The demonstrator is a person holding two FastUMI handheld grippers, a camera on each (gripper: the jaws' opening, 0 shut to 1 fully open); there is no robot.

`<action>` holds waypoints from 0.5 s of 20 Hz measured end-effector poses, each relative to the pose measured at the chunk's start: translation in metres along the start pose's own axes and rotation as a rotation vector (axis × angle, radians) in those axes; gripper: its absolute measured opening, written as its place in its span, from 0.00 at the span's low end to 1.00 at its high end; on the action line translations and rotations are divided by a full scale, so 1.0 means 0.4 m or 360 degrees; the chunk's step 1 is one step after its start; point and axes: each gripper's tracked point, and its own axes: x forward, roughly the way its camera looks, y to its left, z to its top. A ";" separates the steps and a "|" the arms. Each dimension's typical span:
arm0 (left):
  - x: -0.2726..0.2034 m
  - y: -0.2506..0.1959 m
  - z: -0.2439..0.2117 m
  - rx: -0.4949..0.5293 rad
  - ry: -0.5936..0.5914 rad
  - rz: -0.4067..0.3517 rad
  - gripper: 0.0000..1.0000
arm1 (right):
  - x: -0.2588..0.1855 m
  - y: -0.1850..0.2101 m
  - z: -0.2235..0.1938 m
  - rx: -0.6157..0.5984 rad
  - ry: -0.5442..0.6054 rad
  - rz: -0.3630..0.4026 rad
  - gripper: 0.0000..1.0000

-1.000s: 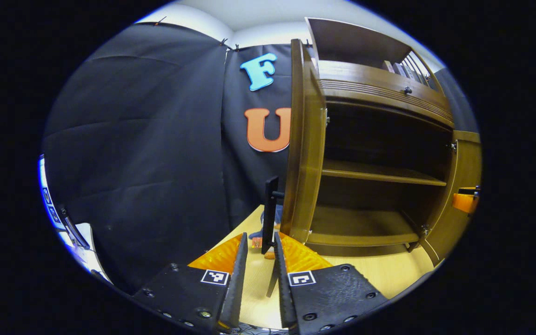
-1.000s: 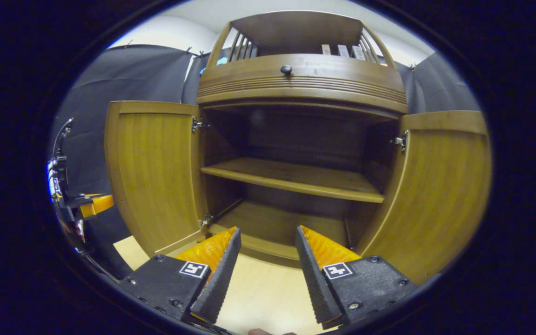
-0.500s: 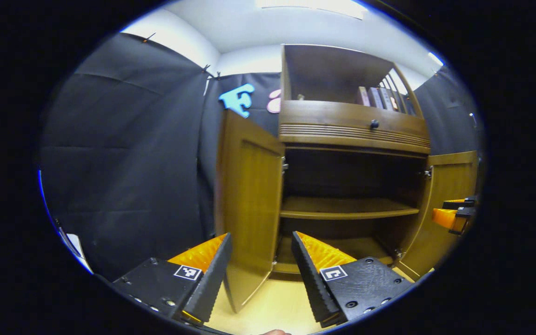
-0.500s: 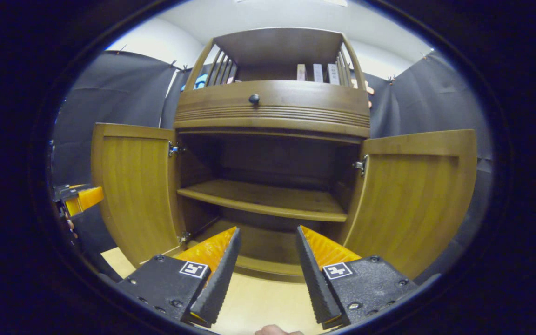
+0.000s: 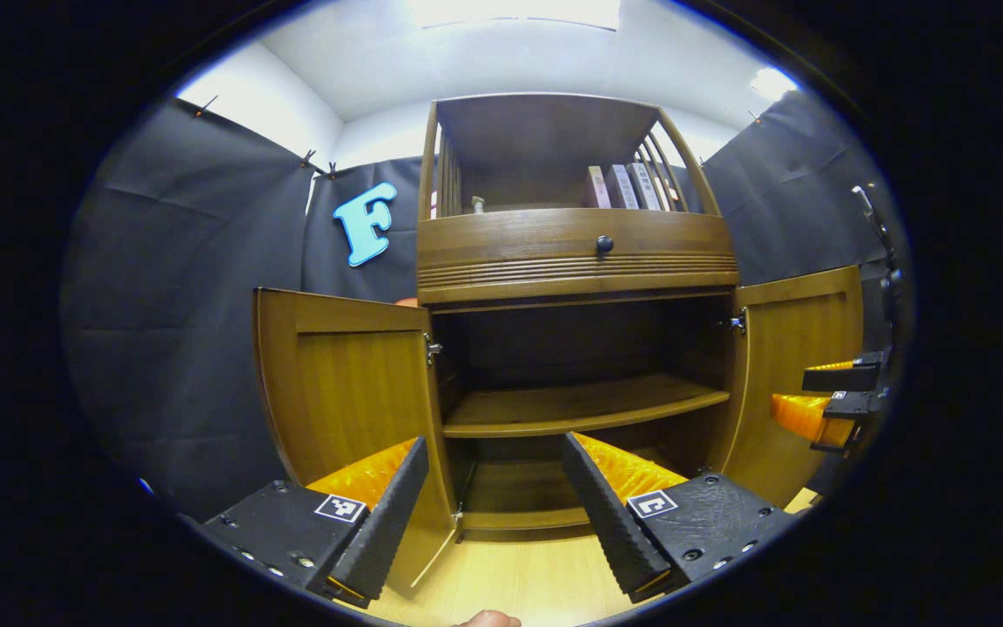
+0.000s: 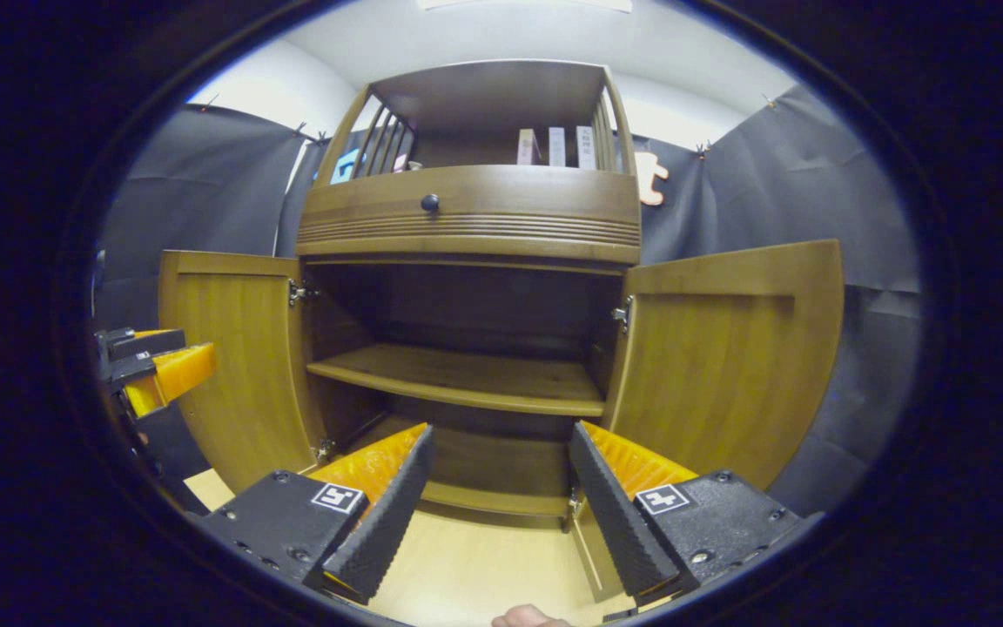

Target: Open the right door of the double-door shoe cabinet with the right hand, and open the left door with the left hand.

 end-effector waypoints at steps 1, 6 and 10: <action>-0.001 -0.014 0.008 -0.0018 -0.0003 -0.0013 0.93 | -0.007 -0.011 0.009 0.0015 -0.0013 -0.0005 0.99; -0.001 -0.074 0.049 -0.0058 -0.0045 -0.0032 0.89 | -0.035 -0.047 0.062 0.0036 -0.0109 -0.0033 0.99; 0.001 -0.101 0.067 -0.0074 -0.0054 -0.0040 0.95 | -0.055 -0.068 0.097 0.0013 -0.0169 -0.0045 1.00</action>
